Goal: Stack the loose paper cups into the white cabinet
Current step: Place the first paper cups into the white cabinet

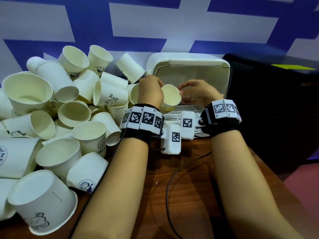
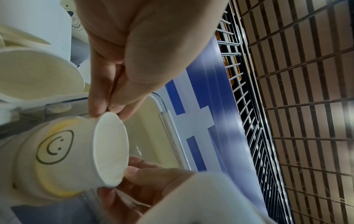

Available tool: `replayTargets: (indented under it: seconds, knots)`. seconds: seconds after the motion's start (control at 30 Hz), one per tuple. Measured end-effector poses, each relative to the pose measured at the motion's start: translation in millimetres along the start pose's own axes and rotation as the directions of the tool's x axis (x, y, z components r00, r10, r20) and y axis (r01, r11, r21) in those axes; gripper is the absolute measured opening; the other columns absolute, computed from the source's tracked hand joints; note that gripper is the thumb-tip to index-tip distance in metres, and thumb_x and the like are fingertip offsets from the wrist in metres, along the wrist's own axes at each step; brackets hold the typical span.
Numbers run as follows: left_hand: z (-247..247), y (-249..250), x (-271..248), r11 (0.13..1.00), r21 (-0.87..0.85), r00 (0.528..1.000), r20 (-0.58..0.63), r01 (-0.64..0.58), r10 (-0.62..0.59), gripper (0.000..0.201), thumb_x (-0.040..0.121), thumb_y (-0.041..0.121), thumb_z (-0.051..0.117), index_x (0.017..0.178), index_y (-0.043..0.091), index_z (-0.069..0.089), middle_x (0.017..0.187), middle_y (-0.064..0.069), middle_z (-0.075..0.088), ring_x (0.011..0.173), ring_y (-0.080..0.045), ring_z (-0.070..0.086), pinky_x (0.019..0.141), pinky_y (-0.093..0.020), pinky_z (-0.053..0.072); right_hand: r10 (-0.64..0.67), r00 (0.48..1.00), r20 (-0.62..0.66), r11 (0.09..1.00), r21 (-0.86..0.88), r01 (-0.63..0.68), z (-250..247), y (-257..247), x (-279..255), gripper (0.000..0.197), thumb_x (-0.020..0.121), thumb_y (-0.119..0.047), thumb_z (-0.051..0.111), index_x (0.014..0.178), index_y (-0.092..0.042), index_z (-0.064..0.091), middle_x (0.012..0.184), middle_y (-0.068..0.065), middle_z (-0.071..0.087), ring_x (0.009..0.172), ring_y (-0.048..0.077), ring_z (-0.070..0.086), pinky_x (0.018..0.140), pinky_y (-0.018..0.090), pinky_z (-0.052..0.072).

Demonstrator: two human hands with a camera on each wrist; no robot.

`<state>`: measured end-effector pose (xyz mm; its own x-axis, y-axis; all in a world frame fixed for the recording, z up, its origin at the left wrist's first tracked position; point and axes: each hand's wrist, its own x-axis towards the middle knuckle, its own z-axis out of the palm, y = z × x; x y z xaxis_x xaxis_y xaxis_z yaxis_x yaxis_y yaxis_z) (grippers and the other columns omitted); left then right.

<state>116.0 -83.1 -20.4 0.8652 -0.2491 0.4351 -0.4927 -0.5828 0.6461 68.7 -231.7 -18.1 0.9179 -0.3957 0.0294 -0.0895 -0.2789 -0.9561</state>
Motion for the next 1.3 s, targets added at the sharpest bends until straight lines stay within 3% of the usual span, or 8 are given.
replayTargets:
  seconds: [0.2,0.33,0.47,0.7,0.8,1.0,1.13,1.3]
  knots:
    - [-1.6,4.2,-6.2,0.971,0.237,0.988,0.152,-0.034,-0.002,0.032,0.096,0.006,0.046,0.124,0.009,0.062,0.127,-0.014,0.059,0.117,-0.03,0.053,0.087,-0.032,0.043,0.029,0.999,-0.042,0.999,-0.028,-0.03,6.6,7.3,4.4,0.028,0.085,0.017,0.058,0.111,0.008,0.061,0.106,0.019,0.065,0.098,0.031,0.065,0.091,0.036,0.055]
    - [-0.8,4.6,-7.6,0.959,0.281,0.969,0.244,-0.027,-0.044,0.038,0.097,0.007,0.044,0.135,0.008,0.05,0.138,-0.015,0.05,0.126,-0.029,0.047,0.099,-0.033,0.04,0.054,0.997,-0.061,0.996,-0.063,-0.058,9.8,9.4,8.8,0.023,0.08,0.02,0.061,0.082,-0.003,0.058,0.086,0.013,0.063,0.099,0.034,0.065,0.094,0.04,0.054]
    - [-0.4,5.5,-8.6,0.958,0.287,0.958,0.28,-0.026,-0.058,0.038,0.098,0.008,0.046,0.136,0.004,0.048,0.137,-0.017,0.05,0.124,-0.03,0.049,0.099,-0.034,0.041,0.046,0.996,-0.076,0.993,-0.101,-0.053,12.1,14.3,11.0,0.023,0.079,0.021,0.061,0.075,-0.002,0.06,0.08,0.014,0.063,0.093,0.032,0.065,0.094,0.04,0.054]
    - [1.5,5.9,-7.5,0.949,0.313,0.949,0.307,-0.026,-0.076,0.035,0.096,0.01,0.049,0.13,0.001,0.051,0.132,-0.018,0.052,0.12,-0.032,0.051,0.091,-0.033,0.042,0.126,0.991,0.033,0.986,-0.111,-0.122,13.4,10.0,6.5,0.015,0.084,0.015,0.061,0.09,0.001,0.061,0.092,0.022,0.067,0.084,0.032,0.069,0.082,0.038,0.059]
    - [0.5,5.9,-6.4,0.955,0.294,0.943,0.325,-0.027,-0.073,0.033,0.097,0.01,0.048,0.129,0.0,0.051,0.132,-0.019,0.052,0.119,-0.032,0.051,0.081,-0.03,0.037,0.092,0.996,0.008,0.993,-0.069,-0.092,15.0,10.0,7.8,0.015,0.084,0.016,0.06,0.092,0.004,0.061,0.099,0.024,0.065,0.09,0.035,0.068,0.087,0.04,0.057]
    - [-2.0,9.1,-8.9,0.978,0.205,0.932,0.358,-0.029,-0.048,0.033,0.1,0.015,0.044,0.13,0.001,0.05,0.132,-0.016,0.054,0.119,-0.028,0.051,0.078,-0.026,0.033,0.033,0.999,-0.039,0.998,-0.043,-0.035,14.7,11.5,11.0,0.032,0.082,0.014,0.063,0.114,0.009,0.062,0.11,0.022,0.067,0.103,0.031,0.066,0.095,0.038,0.053]
    - [-5.0,12.0,-13.8,0.987,0.154,0.919,0.393,-0.041,-0.024,0.033,0.1,0.017,0.045,0.13,0.004,0.051,0.133,-0.015,0.053,0.12,-0.027,0.05,0.079,-0.025,0.032,0.041,0.999,-0.034,0.993,-0.112,-0.044,16.7,10.5,10.6,0.028,0.083,0.008,0.066,0.111,0.006,0.065,0.109,0.022,0.069,0.106,0.03,0.066,0.099,0.04,0.051]
    - [-5.3,14.2,-15.5,0.997,0.073,0.9,0.435,-0.011,-0.022,0.031,0.101,0.02,0.043,0.128,0.005,0.053,0.13,-0.014,0.054,0.117,-0.027,0.052,0.081,-0.027,0.035,0.051,0.998,0.04,0.998,0.019,-0.052,17.1,7.4,6.2,0.034,0.089,0.01,0.058,0.122,0.015,0.053,0.119,0.025,0.062,0.112,0.032,0.062,0.096,0.03,0.05]
